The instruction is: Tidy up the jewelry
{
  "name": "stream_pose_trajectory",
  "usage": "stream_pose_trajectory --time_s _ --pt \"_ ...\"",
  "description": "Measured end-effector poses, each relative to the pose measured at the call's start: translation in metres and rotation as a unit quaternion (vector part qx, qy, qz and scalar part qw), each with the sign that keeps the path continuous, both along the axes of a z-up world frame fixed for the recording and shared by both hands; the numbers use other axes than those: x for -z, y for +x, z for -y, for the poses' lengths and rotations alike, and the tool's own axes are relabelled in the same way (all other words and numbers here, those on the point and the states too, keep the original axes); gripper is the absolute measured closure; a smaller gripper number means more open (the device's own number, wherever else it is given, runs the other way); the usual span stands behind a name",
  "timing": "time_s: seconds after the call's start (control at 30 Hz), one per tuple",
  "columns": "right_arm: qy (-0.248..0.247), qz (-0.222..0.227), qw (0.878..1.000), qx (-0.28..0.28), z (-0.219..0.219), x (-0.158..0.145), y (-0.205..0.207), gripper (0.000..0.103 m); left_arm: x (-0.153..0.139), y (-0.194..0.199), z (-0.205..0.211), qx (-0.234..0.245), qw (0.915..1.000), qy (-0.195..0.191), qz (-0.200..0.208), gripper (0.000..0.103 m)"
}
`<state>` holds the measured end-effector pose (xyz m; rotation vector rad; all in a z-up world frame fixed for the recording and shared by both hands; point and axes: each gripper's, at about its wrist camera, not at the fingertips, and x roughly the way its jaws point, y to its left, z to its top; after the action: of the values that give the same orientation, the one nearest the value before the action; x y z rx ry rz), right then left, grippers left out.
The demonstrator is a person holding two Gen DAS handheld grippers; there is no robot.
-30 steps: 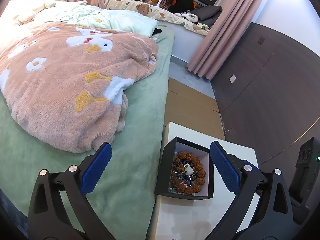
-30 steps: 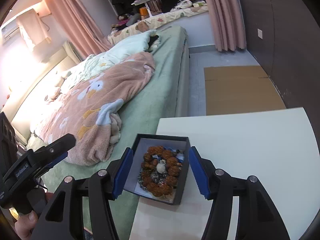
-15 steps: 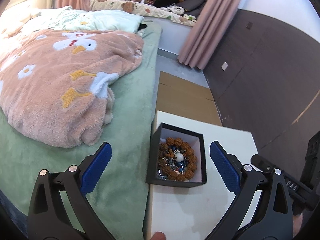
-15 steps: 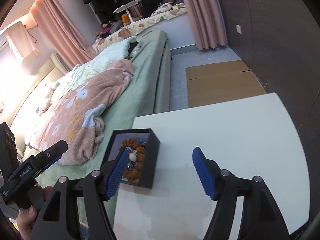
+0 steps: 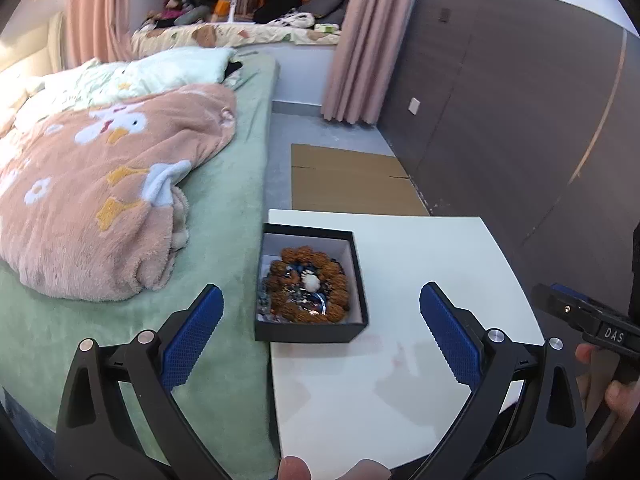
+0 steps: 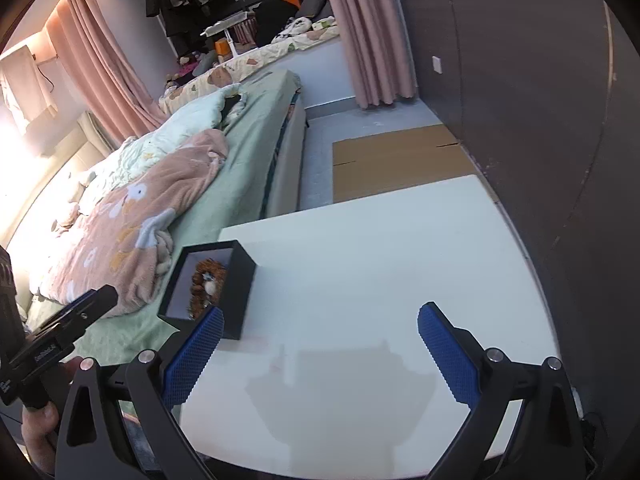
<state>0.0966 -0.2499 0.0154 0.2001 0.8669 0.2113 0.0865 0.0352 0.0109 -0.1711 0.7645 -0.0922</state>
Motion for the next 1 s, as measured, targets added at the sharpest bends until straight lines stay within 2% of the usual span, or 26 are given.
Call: stream_pose_trajectory --time_s 0.47,1.0 --pt "-0.026 0.029 0.999 0.007 0.033 -0.003 -0.04 0.007 -0.014 -0.041 0.036 0.019 0.9978 0.05 0.039 0.005" --pt "-0.029 0.043 0.999 -0.004 0.033 -0.007 -0.05 0.007 -0.023 -0.052 0.043 0.028 0.9958 0.064 0.059 0.005"
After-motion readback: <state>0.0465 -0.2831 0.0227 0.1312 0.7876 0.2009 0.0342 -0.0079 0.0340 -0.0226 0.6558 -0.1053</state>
